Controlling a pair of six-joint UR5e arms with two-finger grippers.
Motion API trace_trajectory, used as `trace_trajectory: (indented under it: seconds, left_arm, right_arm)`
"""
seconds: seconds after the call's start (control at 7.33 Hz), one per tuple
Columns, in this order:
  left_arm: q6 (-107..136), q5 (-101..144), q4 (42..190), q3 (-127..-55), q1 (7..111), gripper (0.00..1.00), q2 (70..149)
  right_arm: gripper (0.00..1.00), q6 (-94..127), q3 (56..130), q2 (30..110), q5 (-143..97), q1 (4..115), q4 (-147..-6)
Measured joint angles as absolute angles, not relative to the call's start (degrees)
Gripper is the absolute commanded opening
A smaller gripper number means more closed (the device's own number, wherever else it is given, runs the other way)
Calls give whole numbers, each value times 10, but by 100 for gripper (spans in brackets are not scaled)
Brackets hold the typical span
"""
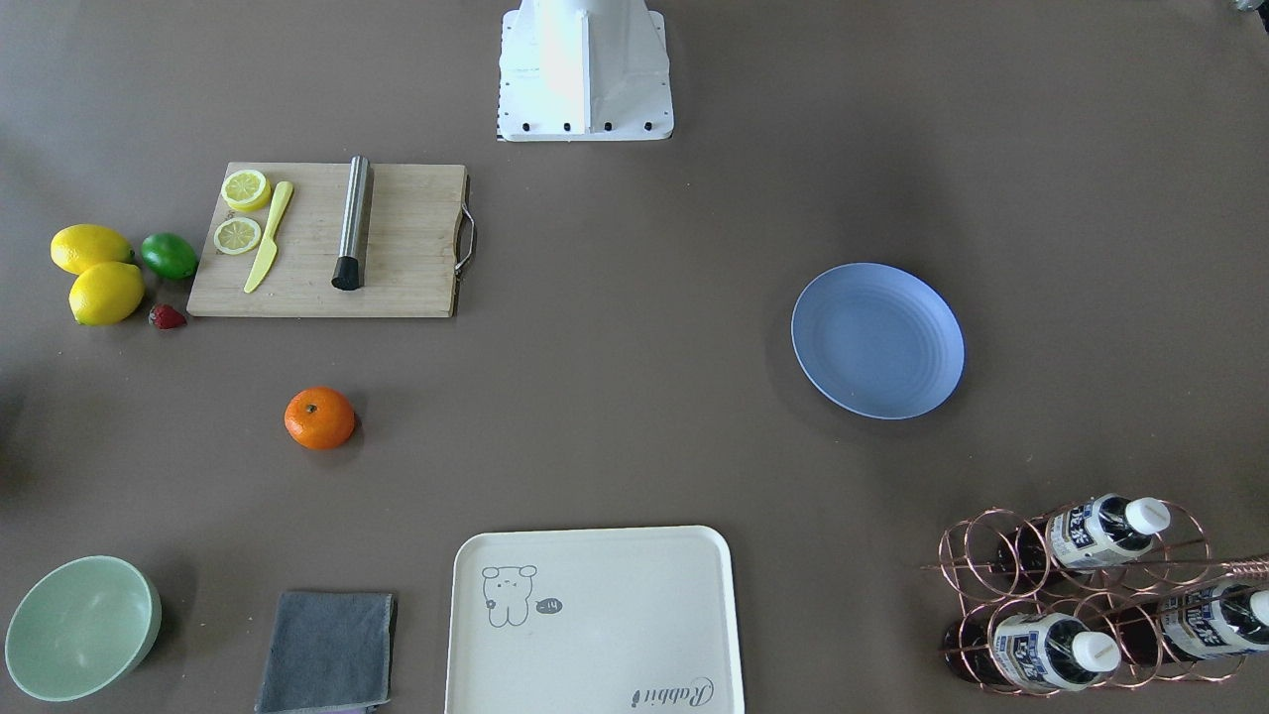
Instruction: Pick orange to plate
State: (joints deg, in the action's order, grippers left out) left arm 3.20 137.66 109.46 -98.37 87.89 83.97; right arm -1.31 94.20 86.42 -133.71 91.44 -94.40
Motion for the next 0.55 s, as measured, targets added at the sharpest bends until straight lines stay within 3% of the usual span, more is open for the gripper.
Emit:
trace_trajectory:
  seconds: [0.55]
  left_arm:
    - [48,1379,1177,-972,879,98,808]
  right_arm:
    - [100,-16,946,864,-1340,914,-943]
